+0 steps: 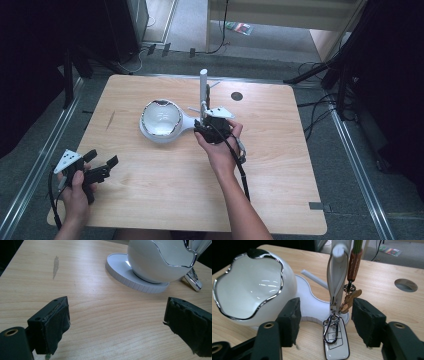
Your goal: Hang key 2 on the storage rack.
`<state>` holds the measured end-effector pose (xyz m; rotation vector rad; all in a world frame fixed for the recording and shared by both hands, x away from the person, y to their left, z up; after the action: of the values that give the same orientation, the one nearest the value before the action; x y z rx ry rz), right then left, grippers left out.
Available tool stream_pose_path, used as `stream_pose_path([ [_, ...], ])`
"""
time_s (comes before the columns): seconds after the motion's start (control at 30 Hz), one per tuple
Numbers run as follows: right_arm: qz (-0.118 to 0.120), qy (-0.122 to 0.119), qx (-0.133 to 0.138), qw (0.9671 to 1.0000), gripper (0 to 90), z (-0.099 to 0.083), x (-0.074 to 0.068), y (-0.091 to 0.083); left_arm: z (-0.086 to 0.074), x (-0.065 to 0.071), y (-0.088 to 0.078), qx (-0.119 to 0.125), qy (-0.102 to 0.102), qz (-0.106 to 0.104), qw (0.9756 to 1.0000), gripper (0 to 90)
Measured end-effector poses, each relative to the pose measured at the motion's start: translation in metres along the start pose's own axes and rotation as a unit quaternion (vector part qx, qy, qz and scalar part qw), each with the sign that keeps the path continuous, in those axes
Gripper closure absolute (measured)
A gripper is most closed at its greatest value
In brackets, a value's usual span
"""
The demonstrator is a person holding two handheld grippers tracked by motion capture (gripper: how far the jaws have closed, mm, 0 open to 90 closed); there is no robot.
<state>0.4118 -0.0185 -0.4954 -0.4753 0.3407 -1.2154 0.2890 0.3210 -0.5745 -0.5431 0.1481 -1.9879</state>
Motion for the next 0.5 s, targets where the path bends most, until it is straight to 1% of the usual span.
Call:
stream_pose_path([
  [0.1,0.010,0.009,0.005,0.9999,34.2,0.004,-0.001,-0.008,0.000,0.000,0.000,0.000,0.000,0.001,1.0000,6.9],
  [0.2,0.018,0.005,0.002,0.9998,29.6,0.006,-0.001,-0.012,0.000,0.000,0.000,0.000,0.001,0.001,1.0000,6.9],
  [0.3,0.028,0.006,0.001,0.9996,21.8,0.008,-0.001,-0.018,0.000,0.000,0.000,0.000,0.001,0.001,1.0000,6.9],
  [0.37,0.021,-0.004,0.005,0.9998,12.6,0.008,-0.002,-0.021,0.000,0.000,0.000,0.001,0.001,0.002,1.0000,6.9],
  [0.4,0.014,-0.011,0.006,0.9998,9.5,0.009,-0.003,-0.024,0.000,0.000,0.000,0.002,0.002,0.002,1.0000,6.9],
  [0.47,-0.006,-0.019,0.005,0.9998,2.6,0.009,-0.003,-0.026,0.000,0.000,0.000,0.000,0.002,0.002,1.0000,6.9],
  [0.5,-0.008,-0.020,0.003,0.9998,0.3,0.008,-0.004,-0.028,0.000,0.000,0.000,0.001,0.002,0.002,1.0000,6.9],
])
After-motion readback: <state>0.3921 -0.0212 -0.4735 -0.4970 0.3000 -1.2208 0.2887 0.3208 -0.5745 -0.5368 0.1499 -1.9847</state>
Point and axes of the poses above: each handheld gripper's, and its own axes: y roughly forward along the jaws, z roughly out of its top, x roughly to its right, the point moved 6 cm from there along y, roughly forward along the jaws, and after that the axes turned 8 degrees about -z, right-handed, at the moved point
